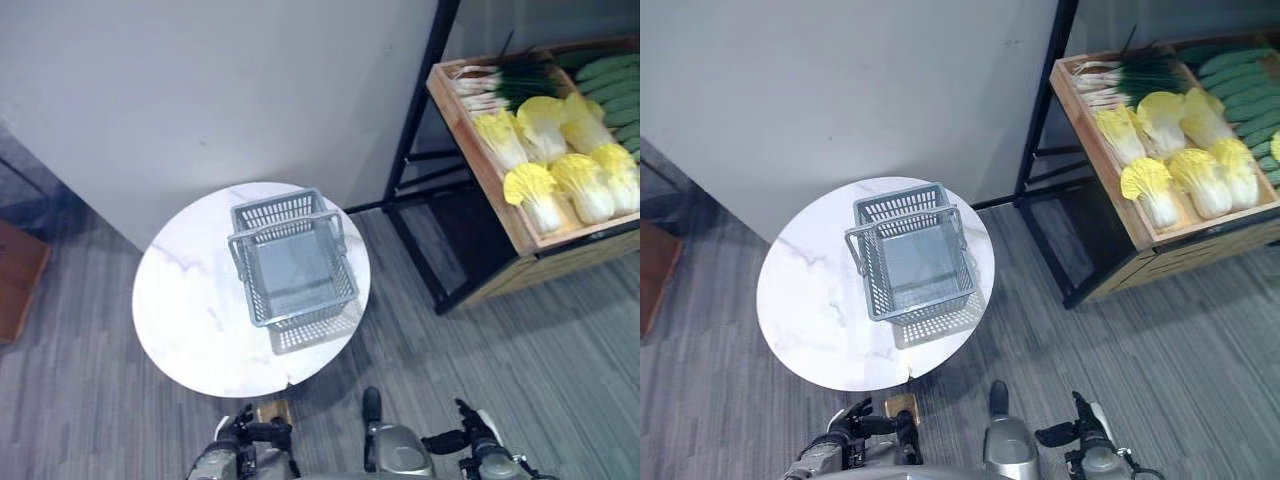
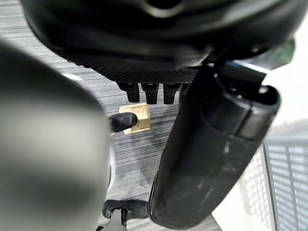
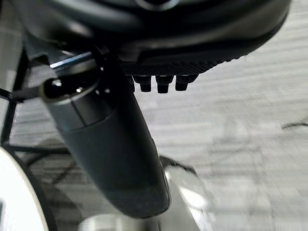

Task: Get the vegetables into the basket

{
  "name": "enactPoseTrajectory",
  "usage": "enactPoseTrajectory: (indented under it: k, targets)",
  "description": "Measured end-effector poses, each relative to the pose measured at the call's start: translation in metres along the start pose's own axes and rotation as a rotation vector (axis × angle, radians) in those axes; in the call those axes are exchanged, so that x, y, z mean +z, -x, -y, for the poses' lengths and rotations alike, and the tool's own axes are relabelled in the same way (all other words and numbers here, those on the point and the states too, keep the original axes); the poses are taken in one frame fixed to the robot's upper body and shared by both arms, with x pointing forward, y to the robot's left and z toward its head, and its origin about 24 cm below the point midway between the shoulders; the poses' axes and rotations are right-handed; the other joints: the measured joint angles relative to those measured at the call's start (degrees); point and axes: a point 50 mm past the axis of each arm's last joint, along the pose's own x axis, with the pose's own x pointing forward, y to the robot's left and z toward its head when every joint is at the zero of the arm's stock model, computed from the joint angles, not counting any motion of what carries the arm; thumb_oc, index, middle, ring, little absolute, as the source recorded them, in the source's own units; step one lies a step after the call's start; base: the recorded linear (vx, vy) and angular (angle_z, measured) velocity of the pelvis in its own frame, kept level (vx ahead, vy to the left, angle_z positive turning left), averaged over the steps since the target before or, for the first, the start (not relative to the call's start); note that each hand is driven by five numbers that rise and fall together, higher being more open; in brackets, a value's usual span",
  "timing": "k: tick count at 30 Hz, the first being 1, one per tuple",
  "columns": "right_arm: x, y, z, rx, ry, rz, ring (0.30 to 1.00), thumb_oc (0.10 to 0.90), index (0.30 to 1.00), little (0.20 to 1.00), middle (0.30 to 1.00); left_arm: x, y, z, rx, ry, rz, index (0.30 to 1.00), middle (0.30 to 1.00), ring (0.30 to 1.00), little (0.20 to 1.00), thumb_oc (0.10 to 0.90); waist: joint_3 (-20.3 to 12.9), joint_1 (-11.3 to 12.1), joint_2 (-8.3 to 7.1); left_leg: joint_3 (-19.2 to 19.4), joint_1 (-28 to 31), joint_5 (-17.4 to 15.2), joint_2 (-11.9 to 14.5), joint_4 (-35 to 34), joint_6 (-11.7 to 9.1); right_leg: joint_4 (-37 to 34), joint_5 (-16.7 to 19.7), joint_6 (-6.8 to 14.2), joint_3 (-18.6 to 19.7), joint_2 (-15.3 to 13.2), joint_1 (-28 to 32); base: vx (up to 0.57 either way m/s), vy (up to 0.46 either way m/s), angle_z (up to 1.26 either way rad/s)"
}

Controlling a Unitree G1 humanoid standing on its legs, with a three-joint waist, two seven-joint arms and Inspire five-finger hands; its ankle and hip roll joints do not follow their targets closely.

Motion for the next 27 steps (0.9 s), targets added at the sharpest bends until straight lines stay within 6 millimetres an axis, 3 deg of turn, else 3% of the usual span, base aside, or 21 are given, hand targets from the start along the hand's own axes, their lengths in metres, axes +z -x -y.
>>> enactPoseTrajectory:
  k: [3, 5, 8, 11, 14, 17, 20, 21, 23, 26, 27]
  targets:
    - [-0.002, 0.0, 0.002, -0.004, 0.02, -0.008, 1.0, 0.9, 1.0, 1.0, 1.0, -0.003, 0.001, -0.004, 0.014, 0.009, -0.008, 1.0, 1.0, 1.0, 1.0, 0.9, -0.31, 0.59, -0.33, -0.14, 0.16, 0.15, -0.31, 0.29, 0.1, 0.53, 0.53, 0.8, -0.59, -2.05, 1.2, 0.03, 0.0, 0.05]
    - [-0.003, 0.0, 0.002, -0.008, 0.021, -0.014, 1.0, 0.9, 1.0, 1.0, 1.0, -0.001, 0.001, -0.008, 0.021, 0.005, -0.003, 1.0, 1.0, 1.0, 1.0, 0.9, -0.32, 1.33, -0.33, -0.41, 0.2, 0.2, -0.33, 0.31, 0.04, -0.11, 1.41, 2.51, 0.79, -2.39, 2.61, 0.05, -0.026, 0.11]
    - [-0.006, -0.001, 0.007, -0.04, 0.003, -0.049, 1.0, 0.9, 1.0, 1.0, 1.0, -0.005, 0.001, -0.01, 0.013, 0.012, -0.009, 1.0, 1.0, 1.0, 1.0, 0.9, -0.6, 1.68, 0.09, -0.6, 1.02, 0.03, -0.13, 0.27, -0.87, -4.79, 1.19, 3.18, 0.14, -1.88, 6.03, 0.05, -0.041, 0.03]
    - [-0.005, -0.002, 0.013, -0.073, -0.045, -0.053, 1.0, 0.9, 1.0, 1.0, 1.0, -0.012, 0.003, -0.005, -0.015, 0.019, -0.028, 1.0, 1.0, 1.0, 1.0, 0.9, -1.85, 1.36, 1.74, -0.34, 1.42, -0.36, 1.5, -0.01, -2.16, -6.06, 1.22, 3.25, 0.19, -0.2, 6.92, 0.09, -0.065, -0.08]
    - [-0.017, 0.0, 0.028, -0.14, -0.131, -0.104, 1.0, 0.9, 1.0, 1.0, 1.0, -0.02, 0.005, -0.004, -0.034, 0.024, -0.046, 1.0, 1.0, 1.0, 1.0, 0.9, -3.98, 1.39, 2.06, -0.22, 1.5, -0.48, 2.71, -0.02, -2.75, -6.07, 0.23, 3.07, 0.18, 1.0, 6.96, 0.07, -0.053, -0.04]
    - [-0.028, 0.007, 0.086, -0.322, -0.184, -0.139, 1.0, 0.9, 1.0, 1.0, 1.0, -0.025, 0.007, -0.001, -0.057, 0.028, -0.043, 1.0, 1.0, 1.0, 1.0, 0.9, -5.02, 1.36, 2.64, -0.2, 1.55, -0.51, 2.87, -0.02, -2.92, -6.08, 0.12, 2.97, 0.15, 1.18, 7.14, 0.03, -0.016, 0.0]
    - [-0.025, 0.017, 0.137, -0.511, -0.199, -0.115, 1.0, 0.9, 1.0, 1.0, 1.0, -0.025, 0.007, -0.002, -0.066, 0.023, -0.047, 1.0, 1.0, 1.0, 1.0, 0.9, -5.15, 1.14, 2.24, 0.02, 1.57, -0.45, 2.81, 0.0, -2.85, -6.08, 0.27, 3.03, 0.34, 1.14, 6.91, 0.01, -0.003, -0.02]
    - [-0.018, 0.018, 0.149, -0.536, -0.186, -0.094, 1.0, 0.9, 1.0, 1.0, 1.0, -0.025, 0.007, -0.002, -0.067, 0.023, -0.048, 1.0, 1.0, 1.0, 1.0, 0.9, -5.24, 0.95, 2.1, 0.21, 1.54, -0.45, 2.8, 0.0, -2.85, -6.08, 0.33, 3.05, 0.57, 1.16, 6.71, 0.01, -0.008, -0.14]
    - [0.023, 0.022, 0.171, -0.583, -0.14, 0.073, 1.0, 0.9, 1.0, 1.0, 1.0, -0.029, 0.008, -0.005, -0.061, 0.027, -0.065, 1.0, 1.0, 1.0, 1.0, 0.9, -5.14, -0.82, 1.96, 1.09, 1.54, -0.46, 2.72, -0.02, -2.85, -6.08, 0.76, 3.0, 1.32, 1.12, 6.28, 0.01, 0.005, -0.21]
    - [0.083, 0.035, 0.183, -0.623, -0.024, 0.328, 1.0, 0.9, 1.0, 1.0, 1.0, -0.032, 0.008, -0.003, -0.082, 0.031, -0.082, 1.0, 1.0, 1.0, 1.0, 0.9, -5.22, -1.62, 1.63, 2.03, 2.17, -0.51, 2.81, -0.02, -2.99, -6.09, 1.03, 2.71, 2.2, 1.32, 6.23, 0.03, 0.022, -0.15]
    - [0.112, 0.048, 0.181, -0.629, 0.083, 0.467, 1.0, 0.9, 1.0, 1.0, 1.0, -0.033, 0.008, -0.001, -0.096, 0.042, -0.091, 1.0, 1.0, 1.0, 1.0, 0.9, -5.3, -1.84, 1.8, 2.22, 2.2, -0.53, 2.78, -0.03, -2.96, -6.12, 1.07, 2.77, 2.31, 1.29, 6.14, 0.03, 0.012, -0.09]
